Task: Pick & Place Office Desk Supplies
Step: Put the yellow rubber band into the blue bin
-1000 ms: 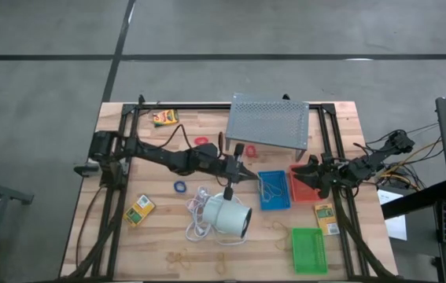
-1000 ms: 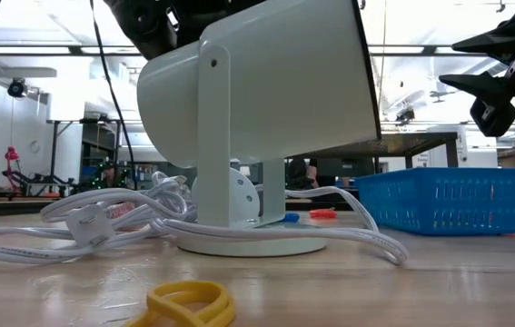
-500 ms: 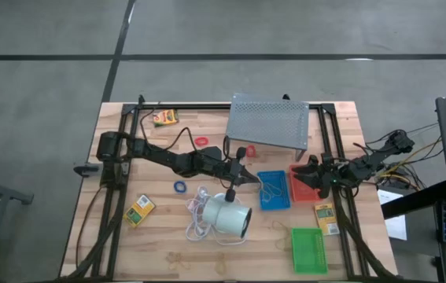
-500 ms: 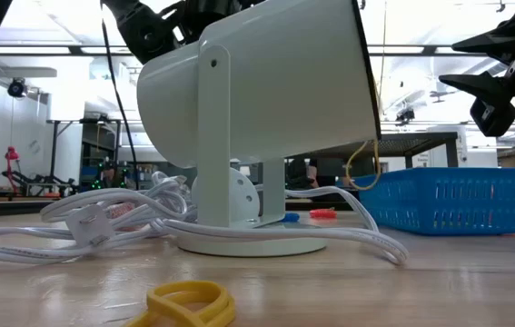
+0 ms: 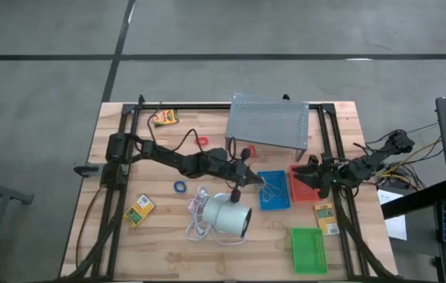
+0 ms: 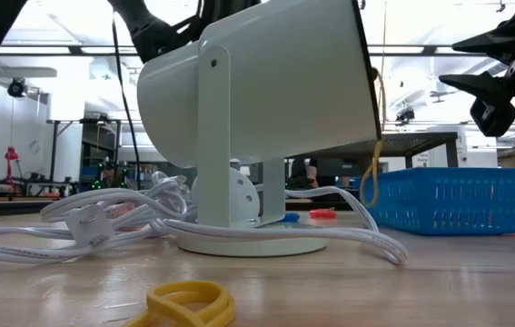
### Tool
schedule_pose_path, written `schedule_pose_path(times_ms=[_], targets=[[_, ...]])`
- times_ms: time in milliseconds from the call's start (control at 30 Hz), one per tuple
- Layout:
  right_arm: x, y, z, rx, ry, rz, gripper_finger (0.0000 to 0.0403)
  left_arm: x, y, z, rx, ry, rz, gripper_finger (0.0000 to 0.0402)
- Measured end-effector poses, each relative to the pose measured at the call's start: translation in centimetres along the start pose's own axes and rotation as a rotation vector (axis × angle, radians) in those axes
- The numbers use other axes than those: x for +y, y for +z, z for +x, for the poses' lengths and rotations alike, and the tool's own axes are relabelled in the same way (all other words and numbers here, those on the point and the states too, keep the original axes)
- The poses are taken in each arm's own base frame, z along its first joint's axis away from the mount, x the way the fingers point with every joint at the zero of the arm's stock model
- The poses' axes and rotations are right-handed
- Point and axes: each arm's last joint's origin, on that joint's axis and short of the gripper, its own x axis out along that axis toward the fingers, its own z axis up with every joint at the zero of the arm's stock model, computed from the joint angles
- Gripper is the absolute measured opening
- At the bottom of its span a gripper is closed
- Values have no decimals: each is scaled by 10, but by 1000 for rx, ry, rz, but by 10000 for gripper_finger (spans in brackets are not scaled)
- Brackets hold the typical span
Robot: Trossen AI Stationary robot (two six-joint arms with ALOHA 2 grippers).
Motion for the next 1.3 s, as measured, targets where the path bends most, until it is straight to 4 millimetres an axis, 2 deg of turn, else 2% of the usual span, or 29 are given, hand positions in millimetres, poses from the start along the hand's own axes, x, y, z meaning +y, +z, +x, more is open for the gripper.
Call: schedule_pose_path(times_ms=[300, 767, 1000, 1167, 1300], targets=[[0, 0, 0, 0, 0, 0, 185, 3, 20, 6, -61, -15, 17, 2], [0, 0, 0, 0, 0, 0, 185, 5, 31, 10, -86, -46, 25, 2], [0, 0, 0, 0, 0, 0, 185, 4, 25, 11, -50, -50, 15, 2], [0, 0, 0, 0, 0, 0, 185, 3, 4, 17, 4, -56, -2, 2], [0, 0, 0, 0, 0, 0, 185, 3, -3, 19, 35, -57, -11, 2]])
